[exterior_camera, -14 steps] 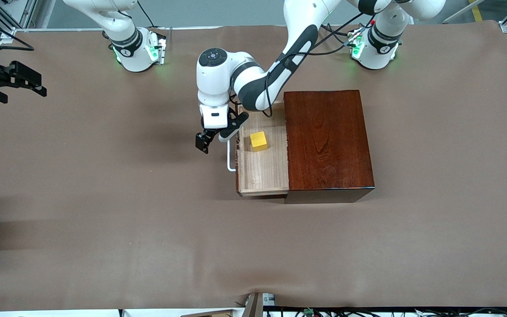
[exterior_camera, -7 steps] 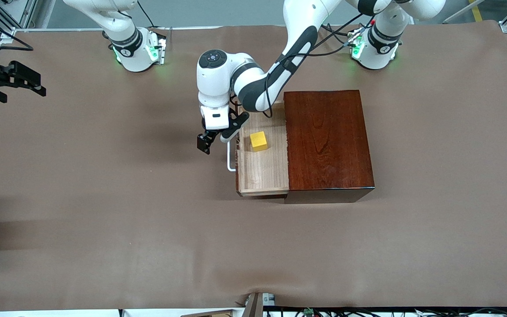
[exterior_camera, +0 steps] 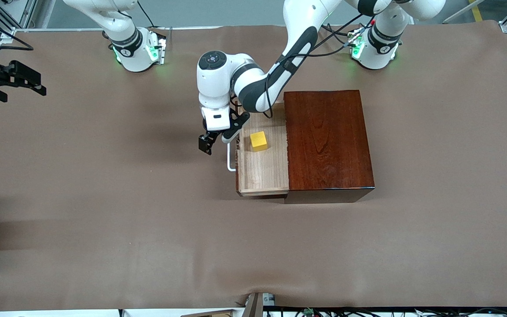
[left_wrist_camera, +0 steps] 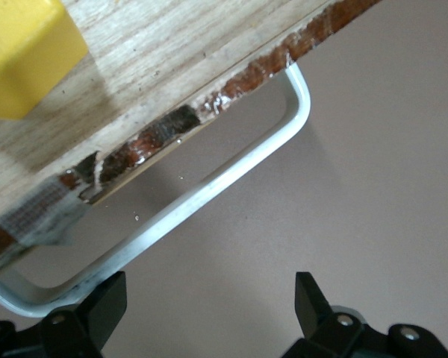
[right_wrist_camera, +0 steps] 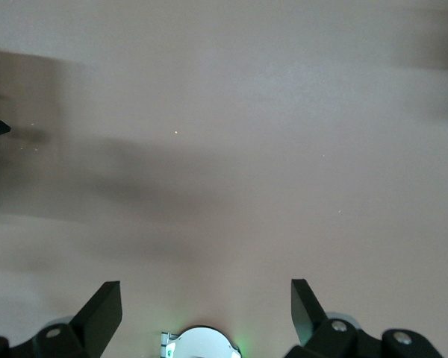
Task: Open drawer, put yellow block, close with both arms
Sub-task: 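Push the drawer into the box with the left gripper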
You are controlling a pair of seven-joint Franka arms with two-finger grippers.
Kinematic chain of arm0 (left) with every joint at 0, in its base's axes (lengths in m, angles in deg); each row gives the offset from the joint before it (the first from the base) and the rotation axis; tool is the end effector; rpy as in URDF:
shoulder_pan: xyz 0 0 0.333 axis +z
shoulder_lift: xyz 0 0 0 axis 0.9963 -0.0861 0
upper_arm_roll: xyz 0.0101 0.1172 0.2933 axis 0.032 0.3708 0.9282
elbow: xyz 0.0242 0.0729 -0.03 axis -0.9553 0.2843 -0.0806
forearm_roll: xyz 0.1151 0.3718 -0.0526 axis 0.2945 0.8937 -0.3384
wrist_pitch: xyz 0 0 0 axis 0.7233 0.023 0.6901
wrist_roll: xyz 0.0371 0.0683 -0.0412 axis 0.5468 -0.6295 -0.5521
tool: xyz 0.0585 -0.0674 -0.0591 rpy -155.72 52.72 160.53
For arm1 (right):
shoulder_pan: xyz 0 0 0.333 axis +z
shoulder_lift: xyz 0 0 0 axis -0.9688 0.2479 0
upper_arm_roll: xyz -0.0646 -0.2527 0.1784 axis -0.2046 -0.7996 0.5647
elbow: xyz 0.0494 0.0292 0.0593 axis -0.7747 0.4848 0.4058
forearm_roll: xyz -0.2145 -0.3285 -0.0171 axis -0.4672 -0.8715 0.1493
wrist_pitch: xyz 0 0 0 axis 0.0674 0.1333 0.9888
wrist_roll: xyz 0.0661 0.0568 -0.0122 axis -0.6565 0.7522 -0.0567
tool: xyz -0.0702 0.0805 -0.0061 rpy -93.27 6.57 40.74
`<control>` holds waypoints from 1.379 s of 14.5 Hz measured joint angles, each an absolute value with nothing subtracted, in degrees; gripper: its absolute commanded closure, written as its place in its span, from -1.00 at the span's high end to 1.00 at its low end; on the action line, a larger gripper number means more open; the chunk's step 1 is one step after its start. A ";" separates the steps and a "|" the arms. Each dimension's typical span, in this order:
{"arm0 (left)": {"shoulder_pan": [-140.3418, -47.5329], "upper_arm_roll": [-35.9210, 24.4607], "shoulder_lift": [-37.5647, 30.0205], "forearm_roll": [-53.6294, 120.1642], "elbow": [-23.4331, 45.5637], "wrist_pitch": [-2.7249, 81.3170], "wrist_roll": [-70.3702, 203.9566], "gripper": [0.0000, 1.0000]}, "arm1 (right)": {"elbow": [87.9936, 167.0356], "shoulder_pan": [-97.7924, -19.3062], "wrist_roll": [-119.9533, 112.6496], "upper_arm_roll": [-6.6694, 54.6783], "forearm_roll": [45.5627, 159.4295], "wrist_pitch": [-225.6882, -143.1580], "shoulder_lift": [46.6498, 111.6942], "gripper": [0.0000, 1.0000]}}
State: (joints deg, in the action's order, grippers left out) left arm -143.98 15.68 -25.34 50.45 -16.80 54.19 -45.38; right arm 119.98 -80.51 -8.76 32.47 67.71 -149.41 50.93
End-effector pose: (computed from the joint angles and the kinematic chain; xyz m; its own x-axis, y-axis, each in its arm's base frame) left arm 0.4282 -0.6445 0.2904 0.5419 0.8394 0.0420 0.8034 -0.5320 0.2674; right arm 0.5105 -0.0109 0.6444 0.9836 0.1499 -0.1004 0.1453 -0.9880 -0.0515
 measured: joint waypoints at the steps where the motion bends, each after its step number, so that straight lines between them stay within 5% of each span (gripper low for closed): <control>1: -143.99 15.66 -25.36 50.44 -16.95 53.68 -45.83 1.00 | 119.98 -80.51 -8.76 32.47 67.69 -149.37 50.93 1.00; 20: -141.91 15.57 -24.98 50.21 -19.64 39.95 -47.39 1.00 | 119.98 -80.57 -8.64 32.40 67.67 -149.26 50.93 1.00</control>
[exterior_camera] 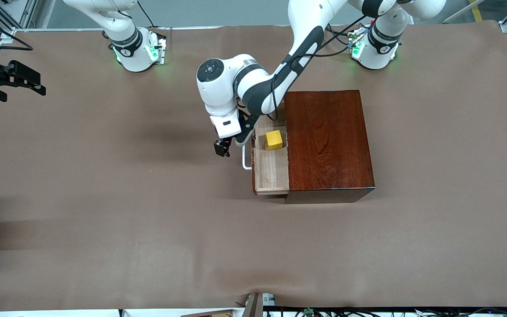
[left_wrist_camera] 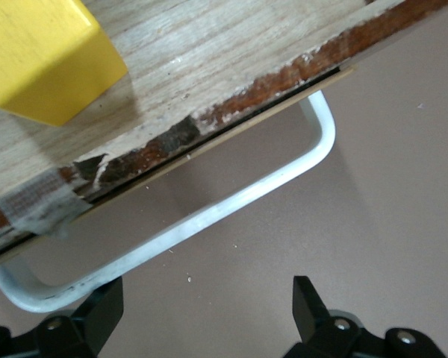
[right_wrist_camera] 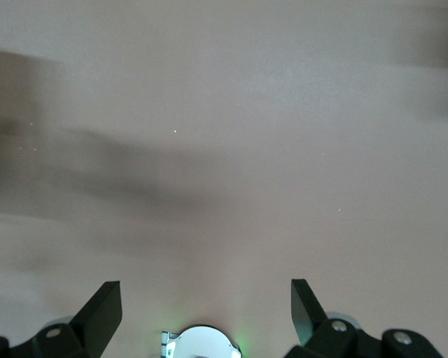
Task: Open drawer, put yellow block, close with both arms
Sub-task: 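Push the drawer into the box with the left gripper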
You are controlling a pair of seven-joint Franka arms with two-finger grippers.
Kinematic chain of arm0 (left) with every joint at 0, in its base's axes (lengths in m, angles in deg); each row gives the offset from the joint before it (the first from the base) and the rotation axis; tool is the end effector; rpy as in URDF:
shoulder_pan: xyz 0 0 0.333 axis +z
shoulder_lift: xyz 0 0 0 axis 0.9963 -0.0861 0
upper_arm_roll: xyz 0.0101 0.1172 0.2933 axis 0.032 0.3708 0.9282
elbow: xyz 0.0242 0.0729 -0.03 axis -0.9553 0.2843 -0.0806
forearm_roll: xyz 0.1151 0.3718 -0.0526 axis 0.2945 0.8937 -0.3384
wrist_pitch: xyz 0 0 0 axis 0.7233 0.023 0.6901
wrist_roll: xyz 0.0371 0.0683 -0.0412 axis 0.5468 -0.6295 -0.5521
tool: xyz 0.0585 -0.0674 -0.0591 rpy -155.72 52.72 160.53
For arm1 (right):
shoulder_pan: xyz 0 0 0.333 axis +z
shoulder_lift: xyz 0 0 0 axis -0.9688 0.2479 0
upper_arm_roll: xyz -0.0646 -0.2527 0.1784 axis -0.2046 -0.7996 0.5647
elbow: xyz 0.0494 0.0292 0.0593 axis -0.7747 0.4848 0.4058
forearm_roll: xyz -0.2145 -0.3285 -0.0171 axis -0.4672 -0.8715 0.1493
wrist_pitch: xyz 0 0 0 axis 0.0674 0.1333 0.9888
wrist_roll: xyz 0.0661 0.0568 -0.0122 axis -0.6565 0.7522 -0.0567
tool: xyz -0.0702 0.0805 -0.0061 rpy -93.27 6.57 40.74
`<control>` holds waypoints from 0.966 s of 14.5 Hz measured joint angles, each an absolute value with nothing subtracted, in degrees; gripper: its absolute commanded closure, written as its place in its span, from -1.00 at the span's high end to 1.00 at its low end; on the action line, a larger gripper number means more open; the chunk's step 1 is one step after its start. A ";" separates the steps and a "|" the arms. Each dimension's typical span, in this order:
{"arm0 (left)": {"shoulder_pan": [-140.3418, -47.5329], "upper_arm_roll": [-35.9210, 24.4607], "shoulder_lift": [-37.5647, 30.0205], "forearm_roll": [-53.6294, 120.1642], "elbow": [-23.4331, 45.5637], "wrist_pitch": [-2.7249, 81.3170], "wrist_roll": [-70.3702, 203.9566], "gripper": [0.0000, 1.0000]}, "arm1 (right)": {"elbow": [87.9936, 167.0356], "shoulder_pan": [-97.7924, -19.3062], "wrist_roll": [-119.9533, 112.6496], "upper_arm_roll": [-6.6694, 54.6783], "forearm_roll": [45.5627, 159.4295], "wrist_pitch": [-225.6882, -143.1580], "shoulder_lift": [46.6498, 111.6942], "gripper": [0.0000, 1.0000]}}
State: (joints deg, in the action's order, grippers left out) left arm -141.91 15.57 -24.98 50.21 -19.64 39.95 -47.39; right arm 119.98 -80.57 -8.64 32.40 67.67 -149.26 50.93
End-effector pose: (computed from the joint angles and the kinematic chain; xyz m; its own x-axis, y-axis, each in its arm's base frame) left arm 0.4463 -0.6157 0.2943 0.4554 0.8813 0.1266 0.8770 -0.4685 0.1066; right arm 0.5102 -0.0121 0.6442 0.9840 0.1456 -0.1031 0.1409 -0.9887 -0.0512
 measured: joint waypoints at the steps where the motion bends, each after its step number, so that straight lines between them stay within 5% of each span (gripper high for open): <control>1: -141.91 15.58 -24.97 50.21 -19.65 39.73 -47.39 1.00 | 119.98 -80.57 -8.64 32.41 67.67 -149.25 50.93 1.00; 14: -140.88 16.81 -24.74 50.25 -19.62 31.03 -47.24 1.00 | 119.98 -80.58 -8.53 32.40 67.66 -149.21 50.93 1.00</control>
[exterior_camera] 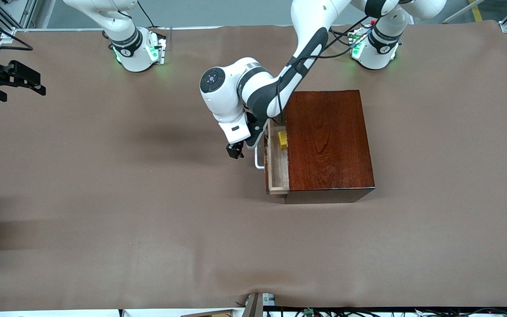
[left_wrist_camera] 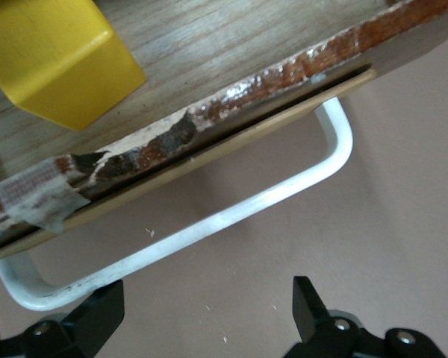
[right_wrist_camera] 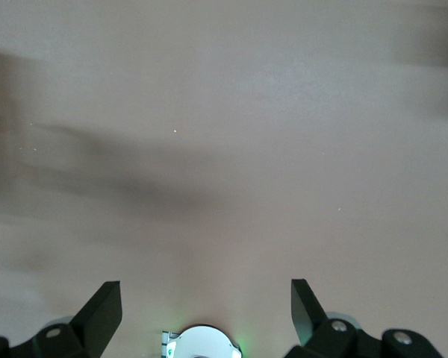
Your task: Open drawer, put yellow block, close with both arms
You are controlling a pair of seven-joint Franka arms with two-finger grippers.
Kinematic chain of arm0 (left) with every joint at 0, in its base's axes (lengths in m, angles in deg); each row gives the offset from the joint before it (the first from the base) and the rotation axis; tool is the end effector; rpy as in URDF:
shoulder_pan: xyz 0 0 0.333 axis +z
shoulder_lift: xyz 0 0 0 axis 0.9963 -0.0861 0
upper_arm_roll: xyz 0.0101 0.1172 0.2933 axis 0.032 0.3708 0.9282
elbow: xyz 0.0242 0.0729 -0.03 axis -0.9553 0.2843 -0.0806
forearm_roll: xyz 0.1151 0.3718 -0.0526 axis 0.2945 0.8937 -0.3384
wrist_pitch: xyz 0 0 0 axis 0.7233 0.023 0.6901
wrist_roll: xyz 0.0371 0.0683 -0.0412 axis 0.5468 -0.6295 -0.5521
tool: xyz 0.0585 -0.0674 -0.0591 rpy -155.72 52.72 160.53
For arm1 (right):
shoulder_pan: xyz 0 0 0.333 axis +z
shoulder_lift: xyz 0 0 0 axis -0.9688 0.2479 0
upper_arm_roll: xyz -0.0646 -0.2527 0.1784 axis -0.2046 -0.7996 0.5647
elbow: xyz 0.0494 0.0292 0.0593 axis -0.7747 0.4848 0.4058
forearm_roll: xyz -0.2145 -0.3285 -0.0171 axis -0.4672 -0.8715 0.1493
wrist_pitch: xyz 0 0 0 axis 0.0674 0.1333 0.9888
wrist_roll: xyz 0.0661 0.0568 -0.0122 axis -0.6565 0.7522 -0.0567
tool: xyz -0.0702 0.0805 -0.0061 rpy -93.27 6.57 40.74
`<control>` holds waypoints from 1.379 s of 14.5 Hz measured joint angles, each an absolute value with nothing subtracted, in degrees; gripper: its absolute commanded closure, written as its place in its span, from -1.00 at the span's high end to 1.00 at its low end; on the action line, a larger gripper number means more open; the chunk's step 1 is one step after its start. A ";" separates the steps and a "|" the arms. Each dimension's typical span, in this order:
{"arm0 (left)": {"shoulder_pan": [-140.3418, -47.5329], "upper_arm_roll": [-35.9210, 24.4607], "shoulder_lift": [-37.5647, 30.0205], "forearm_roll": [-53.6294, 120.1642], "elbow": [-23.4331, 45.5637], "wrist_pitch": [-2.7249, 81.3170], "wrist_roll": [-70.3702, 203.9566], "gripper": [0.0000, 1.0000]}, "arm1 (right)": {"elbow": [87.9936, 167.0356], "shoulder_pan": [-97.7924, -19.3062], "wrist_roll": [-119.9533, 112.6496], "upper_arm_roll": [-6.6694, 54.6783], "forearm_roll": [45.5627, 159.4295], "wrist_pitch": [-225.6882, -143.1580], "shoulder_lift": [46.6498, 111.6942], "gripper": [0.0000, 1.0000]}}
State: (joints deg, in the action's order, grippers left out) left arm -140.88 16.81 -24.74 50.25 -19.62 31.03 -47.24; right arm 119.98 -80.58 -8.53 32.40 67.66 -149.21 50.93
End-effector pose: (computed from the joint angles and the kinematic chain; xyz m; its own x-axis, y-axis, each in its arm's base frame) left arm 0.4591 -0.5848 0.2853 0.4170 0.8827 0.2166 0.9054 -0.4242 -0.0142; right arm 0.5101 -0.0122 0.6442 0.9842 0.1435 -0.1041 0.1388 -0.9890 -0.0510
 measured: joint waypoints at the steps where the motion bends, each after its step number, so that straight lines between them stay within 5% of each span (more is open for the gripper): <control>1: -140.66 16.85 -24.73 50.25 -19.60 30.09 -47.24 1.00 | 119.98 -80.58 -8.52 32.40 67.66 -149.18 50.93 1.00; 8: -139.57 18.10 -24.74 50.53 -19.00 22.67 -47.04 1.00 | 119.98 -80.58 -8.52 32.39 67.66 -148.73 50.93 1.00; 20: -139.95 18.26 -24.74 51.84 -18.90 21.74 -44.38 1.00 | 119.98 -80.99 -8.38 32.34 67.66 -148.70 50.93 1.00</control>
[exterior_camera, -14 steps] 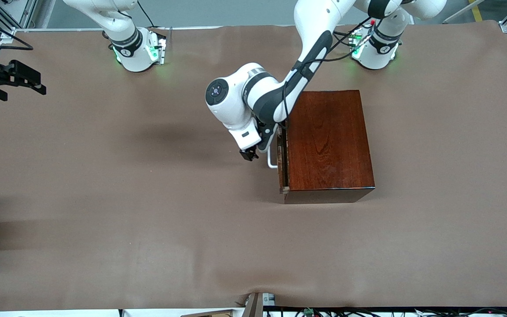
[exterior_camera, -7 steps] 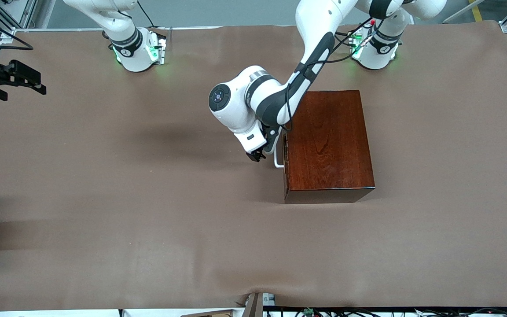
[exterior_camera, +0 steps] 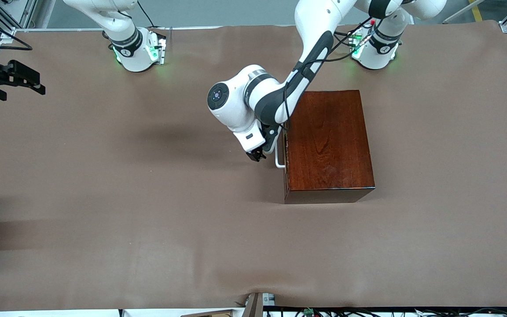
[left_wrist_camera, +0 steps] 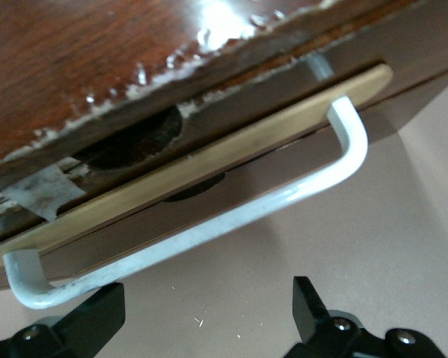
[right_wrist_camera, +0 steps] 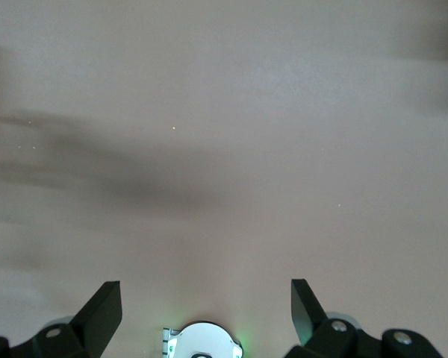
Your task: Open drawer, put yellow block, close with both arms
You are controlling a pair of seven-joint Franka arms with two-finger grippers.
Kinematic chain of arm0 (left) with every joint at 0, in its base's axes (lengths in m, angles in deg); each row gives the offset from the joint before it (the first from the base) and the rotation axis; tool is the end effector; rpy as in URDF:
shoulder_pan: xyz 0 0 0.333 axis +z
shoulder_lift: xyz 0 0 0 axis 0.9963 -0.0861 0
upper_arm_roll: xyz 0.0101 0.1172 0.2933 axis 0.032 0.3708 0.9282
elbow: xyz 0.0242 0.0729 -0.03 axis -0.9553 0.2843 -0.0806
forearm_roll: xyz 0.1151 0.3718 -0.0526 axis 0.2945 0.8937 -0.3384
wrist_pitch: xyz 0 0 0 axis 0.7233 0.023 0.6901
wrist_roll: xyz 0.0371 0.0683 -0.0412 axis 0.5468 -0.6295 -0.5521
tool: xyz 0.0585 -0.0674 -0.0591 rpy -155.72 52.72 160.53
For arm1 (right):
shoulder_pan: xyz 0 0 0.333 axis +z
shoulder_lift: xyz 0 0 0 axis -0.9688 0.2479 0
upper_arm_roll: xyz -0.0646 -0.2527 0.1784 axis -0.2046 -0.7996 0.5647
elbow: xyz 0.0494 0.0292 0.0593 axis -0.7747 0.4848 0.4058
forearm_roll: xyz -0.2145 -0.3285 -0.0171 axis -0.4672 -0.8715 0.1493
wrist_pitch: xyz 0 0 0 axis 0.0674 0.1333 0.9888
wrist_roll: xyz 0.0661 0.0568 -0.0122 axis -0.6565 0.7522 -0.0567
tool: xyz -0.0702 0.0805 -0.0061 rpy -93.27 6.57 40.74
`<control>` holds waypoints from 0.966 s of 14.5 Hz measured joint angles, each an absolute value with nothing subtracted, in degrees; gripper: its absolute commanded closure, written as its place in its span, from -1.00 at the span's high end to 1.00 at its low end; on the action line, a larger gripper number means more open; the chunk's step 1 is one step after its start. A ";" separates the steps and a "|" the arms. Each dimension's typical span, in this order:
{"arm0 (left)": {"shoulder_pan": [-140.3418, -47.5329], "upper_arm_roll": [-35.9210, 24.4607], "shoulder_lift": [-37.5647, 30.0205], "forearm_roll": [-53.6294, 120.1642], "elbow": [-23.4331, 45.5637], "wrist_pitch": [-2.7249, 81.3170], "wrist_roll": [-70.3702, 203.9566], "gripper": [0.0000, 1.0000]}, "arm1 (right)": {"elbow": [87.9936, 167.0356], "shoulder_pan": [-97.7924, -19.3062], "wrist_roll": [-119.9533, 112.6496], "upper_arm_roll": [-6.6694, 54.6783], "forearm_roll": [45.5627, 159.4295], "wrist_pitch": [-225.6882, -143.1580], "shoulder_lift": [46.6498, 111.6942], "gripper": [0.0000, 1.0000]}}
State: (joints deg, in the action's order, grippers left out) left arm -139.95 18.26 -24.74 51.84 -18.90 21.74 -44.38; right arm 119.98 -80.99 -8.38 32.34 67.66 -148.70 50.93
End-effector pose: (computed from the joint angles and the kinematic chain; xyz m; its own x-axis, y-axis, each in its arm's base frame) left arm 0.4699 -0.5474 0.2713 0.4321 0.8391 0.3304 0.9018 -0.4035 -0.1546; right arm 0.5089 -0.0164 0.6435 0.9846 0.1332 -0.1129 0.1280 -0.9904 -0.0523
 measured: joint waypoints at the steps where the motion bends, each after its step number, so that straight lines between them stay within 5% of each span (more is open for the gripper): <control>1: -139.97 18.21 -24.68 51.84 -19.04 21.81 -42.41 1.00 | 119.98 -81.07 -8.38 32.33 67.66 -148.70 50.93 1.00; 14: -134.34 19.46 -11.25 52.81 -18.30 21.08 -20.61 1.00 | 119.98 -81.13 -5.97 32.35 67.66 -148.69 50.93 1.00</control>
